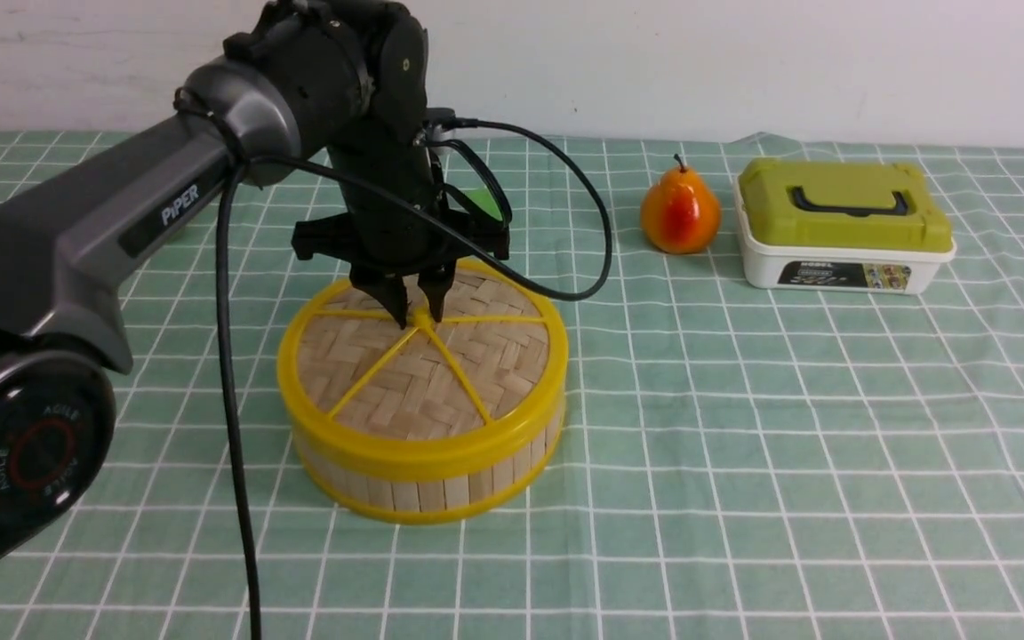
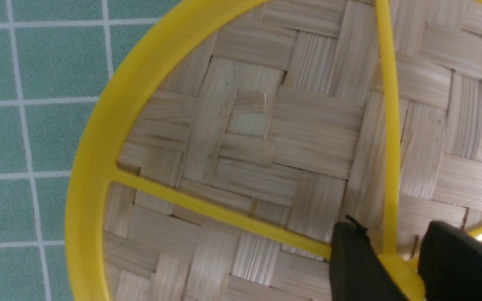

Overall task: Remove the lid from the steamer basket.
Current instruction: Use the left arm to lift the lid of the steamer, then use the left arm to place the steamer lid on the table

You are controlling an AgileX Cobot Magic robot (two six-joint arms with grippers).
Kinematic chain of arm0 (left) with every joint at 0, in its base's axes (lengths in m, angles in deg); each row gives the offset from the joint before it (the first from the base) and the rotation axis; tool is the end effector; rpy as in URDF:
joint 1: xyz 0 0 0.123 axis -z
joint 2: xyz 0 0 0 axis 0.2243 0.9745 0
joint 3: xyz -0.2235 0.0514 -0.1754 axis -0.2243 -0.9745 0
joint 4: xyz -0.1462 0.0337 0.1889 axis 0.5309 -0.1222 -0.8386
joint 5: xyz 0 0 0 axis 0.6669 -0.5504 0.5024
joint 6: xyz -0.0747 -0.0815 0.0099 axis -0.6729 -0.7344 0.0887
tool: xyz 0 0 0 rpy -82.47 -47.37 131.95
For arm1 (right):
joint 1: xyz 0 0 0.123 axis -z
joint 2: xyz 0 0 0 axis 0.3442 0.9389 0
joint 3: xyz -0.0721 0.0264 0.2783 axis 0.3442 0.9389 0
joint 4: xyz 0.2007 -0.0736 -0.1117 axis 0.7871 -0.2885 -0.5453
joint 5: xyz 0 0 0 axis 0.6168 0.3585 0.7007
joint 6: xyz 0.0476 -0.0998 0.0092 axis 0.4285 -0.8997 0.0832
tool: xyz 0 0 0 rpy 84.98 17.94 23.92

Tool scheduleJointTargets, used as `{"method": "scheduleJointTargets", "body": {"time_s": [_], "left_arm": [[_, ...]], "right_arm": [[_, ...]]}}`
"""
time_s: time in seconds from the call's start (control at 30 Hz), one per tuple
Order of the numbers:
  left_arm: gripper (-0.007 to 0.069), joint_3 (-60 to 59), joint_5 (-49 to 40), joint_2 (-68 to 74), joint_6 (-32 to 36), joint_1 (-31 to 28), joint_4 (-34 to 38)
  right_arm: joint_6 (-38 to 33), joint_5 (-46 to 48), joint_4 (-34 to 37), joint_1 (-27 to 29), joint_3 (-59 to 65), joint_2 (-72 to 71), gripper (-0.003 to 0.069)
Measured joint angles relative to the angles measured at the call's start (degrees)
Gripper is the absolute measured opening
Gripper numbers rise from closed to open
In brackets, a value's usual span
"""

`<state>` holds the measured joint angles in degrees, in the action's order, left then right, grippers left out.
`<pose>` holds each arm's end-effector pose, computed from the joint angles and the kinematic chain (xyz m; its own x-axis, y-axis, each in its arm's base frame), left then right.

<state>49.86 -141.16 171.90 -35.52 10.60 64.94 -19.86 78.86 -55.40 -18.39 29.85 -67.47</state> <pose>0.4413 -0.1879 0.2516 -0.9450 -0.0082 -0.3268 0.0252 0.9949 -0.0978 0.0567 -0.0008 0.1669 -0.2979 0.1597 -0.9412 0.0676 0.9870 0.1461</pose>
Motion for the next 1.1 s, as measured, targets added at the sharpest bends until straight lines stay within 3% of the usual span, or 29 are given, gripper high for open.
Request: {"method": "scheduleJointTargets", "body": {"time_s": [0.1,0.63,1.1], "left_arm": [[0.0105,0.0,0.1,0.0,0.0,0.0,0.3],[0.0106,-0.1,-0.1,-4.2,-0.2,-0.1,-0.4],[0.0106,-4.1,-0.1,-20.8,1.5,-0.1,-13.9]], "right_arm": [[0.0,0.0,0.0,0.0,0.0,0.0,0.0241],[0.0,0.0,0.0,0.0,0.0,0.0,0.0241],[0.0,0.0,0.0,0.0,0.0,0.0,0.0241]]}}
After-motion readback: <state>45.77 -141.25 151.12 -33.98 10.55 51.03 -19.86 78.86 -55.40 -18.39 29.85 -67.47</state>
